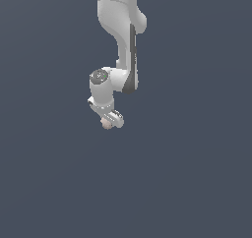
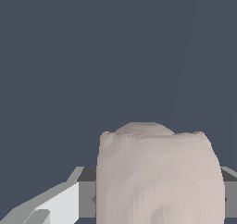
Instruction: Pick up the object and move it to a goal position.
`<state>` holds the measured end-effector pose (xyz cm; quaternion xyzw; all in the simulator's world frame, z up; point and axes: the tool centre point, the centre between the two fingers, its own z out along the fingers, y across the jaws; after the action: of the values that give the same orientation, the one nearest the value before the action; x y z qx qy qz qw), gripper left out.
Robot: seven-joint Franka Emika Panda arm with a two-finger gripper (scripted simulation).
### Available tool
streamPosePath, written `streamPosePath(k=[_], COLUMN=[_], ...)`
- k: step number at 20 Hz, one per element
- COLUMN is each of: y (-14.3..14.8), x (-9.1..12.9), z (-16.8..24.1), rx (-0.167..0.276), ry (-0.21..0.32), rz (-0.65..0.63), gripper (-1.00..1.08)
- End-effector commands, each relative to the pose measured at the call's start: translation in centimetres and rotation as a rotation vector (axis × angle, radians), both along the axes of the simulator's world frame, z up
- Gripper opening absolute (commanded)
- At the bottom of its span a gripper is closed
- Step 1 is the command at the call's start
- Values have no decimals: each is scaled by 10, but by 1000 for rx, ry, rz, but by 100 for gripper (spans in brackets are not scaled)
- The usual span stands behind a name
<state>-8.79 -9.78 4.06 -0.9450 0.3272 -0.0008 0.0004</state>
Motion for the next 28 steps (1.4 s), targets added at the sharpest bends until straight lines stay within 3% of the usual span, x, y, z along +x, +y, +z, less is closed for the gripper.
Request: streamPosePath(k=[1,14,28], y=[1,43,150], x=[0,-8,-25], z=[1,48,170], rx=[0,0,-5], ry=[0,0,0], rz=[0,0,-2], gripper=[-100,-100,-100])
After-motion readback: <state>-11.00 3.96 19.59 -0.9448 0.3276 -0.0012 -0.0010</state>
